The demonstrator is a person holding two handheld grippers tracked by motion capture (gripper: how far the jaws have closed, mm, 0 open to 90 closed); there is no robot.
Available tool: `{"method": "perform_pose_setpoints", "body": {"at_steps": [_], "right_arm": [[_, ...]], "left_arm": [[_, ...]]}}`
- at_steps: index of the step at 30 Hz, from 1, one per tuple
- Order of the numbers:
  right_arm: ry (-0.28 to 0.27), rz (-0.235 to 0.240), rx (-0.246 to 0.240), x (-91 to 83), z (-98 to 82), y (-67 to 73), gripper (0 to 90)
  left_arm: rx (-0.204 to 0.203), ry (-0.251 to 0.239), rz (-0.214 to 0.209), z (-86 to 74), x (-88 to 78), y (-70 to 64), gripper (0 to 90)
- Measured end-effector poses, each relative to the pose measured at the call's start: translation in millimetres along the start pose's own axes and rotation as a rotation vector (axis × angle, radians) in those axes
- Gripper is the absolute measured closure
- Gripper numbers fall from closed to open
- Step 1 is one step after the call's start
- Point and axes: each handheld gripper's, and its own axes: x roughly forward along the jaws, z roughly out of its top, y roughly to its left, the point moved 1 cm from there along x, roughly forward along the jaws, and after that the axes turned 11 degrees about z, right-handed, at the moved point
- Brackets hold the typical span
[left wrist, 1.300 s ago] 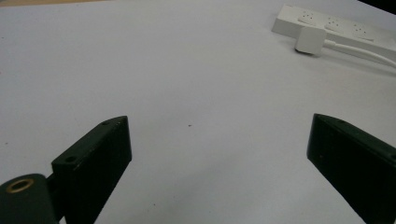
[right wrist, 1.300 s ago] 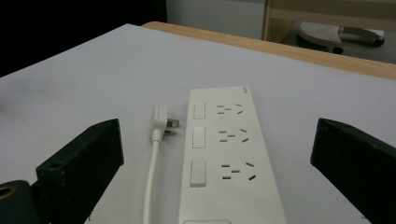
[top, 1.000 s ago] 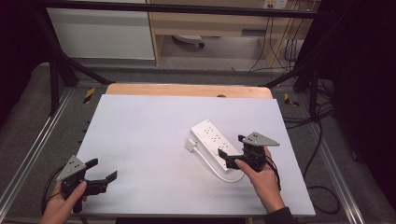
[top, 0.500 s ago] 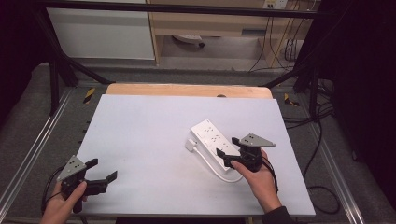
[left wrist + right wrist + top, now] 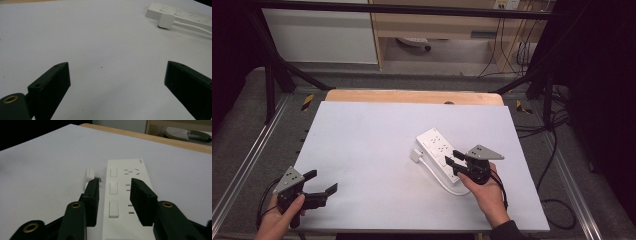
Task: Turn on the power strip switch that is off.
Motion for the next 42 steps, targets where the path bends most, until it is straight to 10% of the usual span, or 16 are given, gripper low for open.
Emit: {"method": "perform_pose_setpoints", "body": {"at_steps": [19,42], "right_arm": [[0.010,0.036,-0.051,9.9,-8.2,6.8,88.7],[0.017,0.025,-0.040,15.3,-18.9,3.3,90.0]], "left_arm": [[0.001,-0.001,0.001,0.2,-0.2,-0.1,6.7],[0.012,0.001,0.008,0.3,0.1,0.0,6.7]]}}
